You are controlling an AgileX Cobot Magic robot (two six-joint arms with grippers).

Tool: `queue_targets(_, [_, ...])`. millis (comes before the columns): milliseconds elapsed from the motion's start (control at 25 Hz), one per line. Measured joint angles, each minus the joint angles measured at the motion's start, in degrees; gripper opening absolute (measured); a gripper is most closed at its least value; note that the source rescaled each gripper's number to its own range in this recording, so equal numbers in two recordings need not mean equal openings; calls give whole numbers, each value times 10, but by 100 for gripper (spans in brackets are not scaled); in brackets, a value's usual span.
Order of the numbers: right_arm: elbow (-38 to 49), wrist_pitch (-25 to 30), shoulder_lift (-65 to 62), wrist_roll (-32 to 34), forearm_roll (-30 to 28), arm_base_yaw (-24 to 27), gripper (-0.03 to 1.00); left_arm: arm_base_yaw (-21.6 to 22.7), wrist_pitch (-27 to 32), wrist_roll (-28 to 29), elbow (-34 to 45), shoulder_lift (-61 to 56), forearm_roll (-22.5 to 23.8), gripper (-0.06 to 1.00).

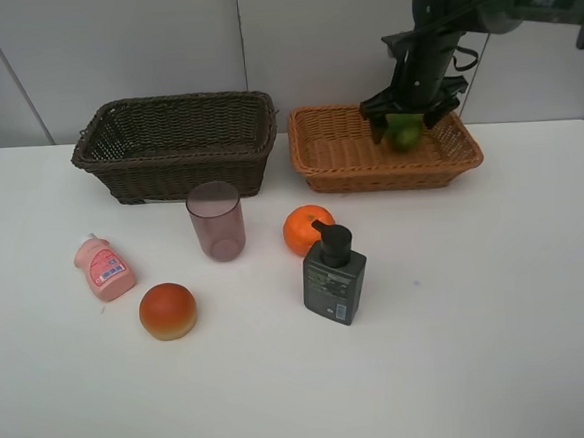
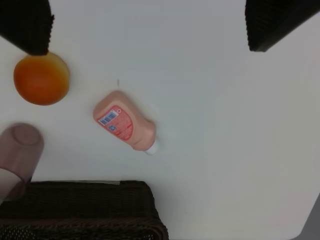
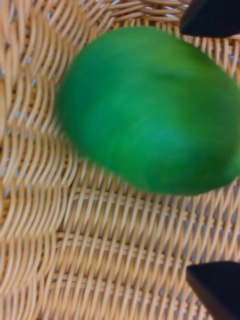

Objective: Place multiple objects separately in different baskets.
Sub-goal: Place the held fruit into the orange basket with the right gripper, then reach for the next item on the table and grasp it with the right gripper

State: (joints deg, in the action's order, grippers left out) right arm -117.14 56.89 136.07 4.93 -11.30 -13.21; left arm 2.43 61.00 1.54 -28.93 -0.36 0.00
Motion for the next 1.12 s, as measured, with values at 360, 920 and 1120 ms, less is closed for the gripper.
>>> queue_targets(360, [0, 8, -1, 0, 0, 0, 100, 0, 0, 0, 0, 0, 0, 100])
queue_targets(920, [0, 111, -89, -16, 5, -20, 100, 0, 0, 0, 0, 0, 0, 100])
queue_targets(1120, [0, 128, -132, -58, 7, -55, 100, 0, 0, 0, 0, 0, 0, 100])
